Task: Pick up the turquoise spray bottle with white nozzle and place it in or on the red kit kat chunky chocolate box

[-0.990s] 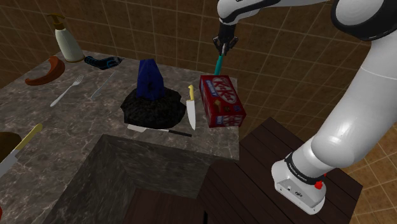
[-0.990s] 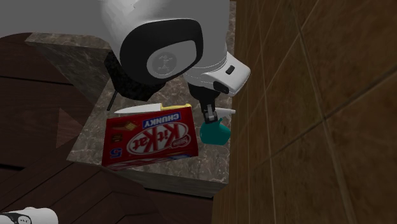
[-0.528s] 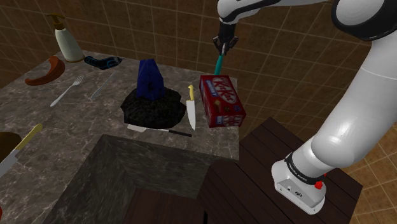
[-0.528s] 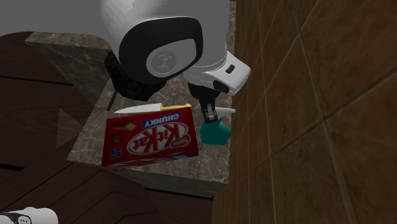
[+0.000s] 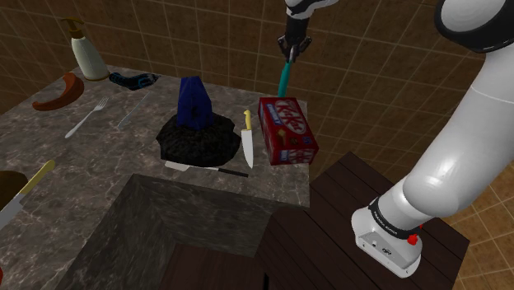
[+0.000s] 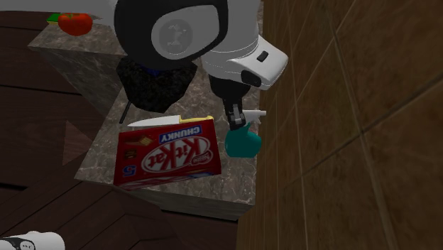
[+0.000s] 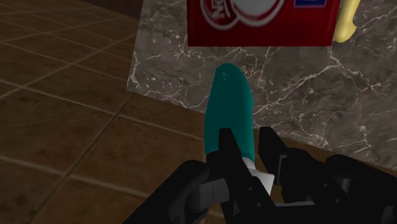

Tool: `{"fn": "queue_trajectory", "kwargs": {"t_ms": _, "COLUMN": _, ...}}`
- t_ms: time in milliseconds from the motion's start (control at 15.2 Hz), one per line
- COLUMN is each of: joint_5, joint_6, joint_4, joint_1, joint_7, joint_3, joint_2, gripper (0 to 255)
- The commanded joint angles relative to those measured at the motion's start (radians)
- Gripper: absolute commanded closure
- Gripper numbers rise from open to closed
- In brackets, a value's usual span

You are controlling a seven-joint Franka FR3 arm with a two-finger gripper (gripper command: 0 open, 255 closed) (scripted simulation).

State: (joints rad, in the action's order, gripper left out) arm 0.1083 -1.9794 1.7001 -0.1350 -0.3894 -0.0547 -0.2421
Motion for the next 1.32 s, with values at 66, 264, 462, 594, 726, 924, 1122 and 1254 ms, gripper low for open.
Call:
{"fn": "queue_trajectory", "kwargs": {"t_ms": 66, "joint_5": -0.001, "joint_6": 0.037, "joint_4": -0.027, "joint_1": 0.001, "joint_7": 0.003, "joint_3": 0.000, "joint_2": 0.011, "gripper": 255}}
{"fn": "queue_trajectory", "kwargs": {"t_ms": 264, "joint_5": -0.002, "joint_6": 0.076, "joint_4": -0.060, "joint_1": 0.001, "joint_7": 0.007, "joint_3": 0.001, "joint_2": 0.016, "gripper": 255}}
{"fn": "queue_trajectory", "kwargs": {"t_ms": 462, "joint_5": -0.003, "joint_6": 0.114, "joint_4": -0.095, "joint_1": 0.001, "joint_7": 0.011, "joint_3": 0.001, "joint_2": 0.019, "gripper": 255}}
{"fn": "queue_trajectory", "kwargs": {"t_ms": 594, "joint_5": -0.004, "joint_6": 0.141, "joint_4": -0.121, "joint_1": 0.002, "joint_7": 0.013, "joint_3": 0.001, "joint_2": 0.021, "gripper": 255}}
{"fn": "queue_trajectory", "kwargs": {"t_ms": 726, "joint_5": -0.005, "joint_6": 0.167, "joint_4": -0.147, "joint_1": 0.002, "joint_7": 0.016, "joint_3": 0.001, "joint_2": 0.021, "gripper": 255}}
{"fn": "queue_trajectory", "kwargs": {"t_ms": 924, "joint_5": -0.006, "joint_6": 0.208, "joint_4": -0.190, "joint_1": 0.002, "joint_7": 0.020, "joint_3": 0.001, "joint_2": 0.019, "gripper": 255}}
{"fn": "queue_trajectory", "kwargs": {"t_ms": 1122, "joint_5": -0.007, "joint_6": 0.250, "joint_4": -0.235, "joint_1": 0.002, "joint_7": 0.024, "joint_3": 0.001, "joint_2": 0.015, "gripper": 255}}
{"fn": "queue_trajectory", "kwargs": {"t_ms": 1254, "joint_5": -0.007, "joint_6": 0.278, "joint_4": -0.268, "joint_1": 0.002, "joint_7": 0.027, "joint_3": 0.001, "joint_2": 0.011, "gripper": 255}}
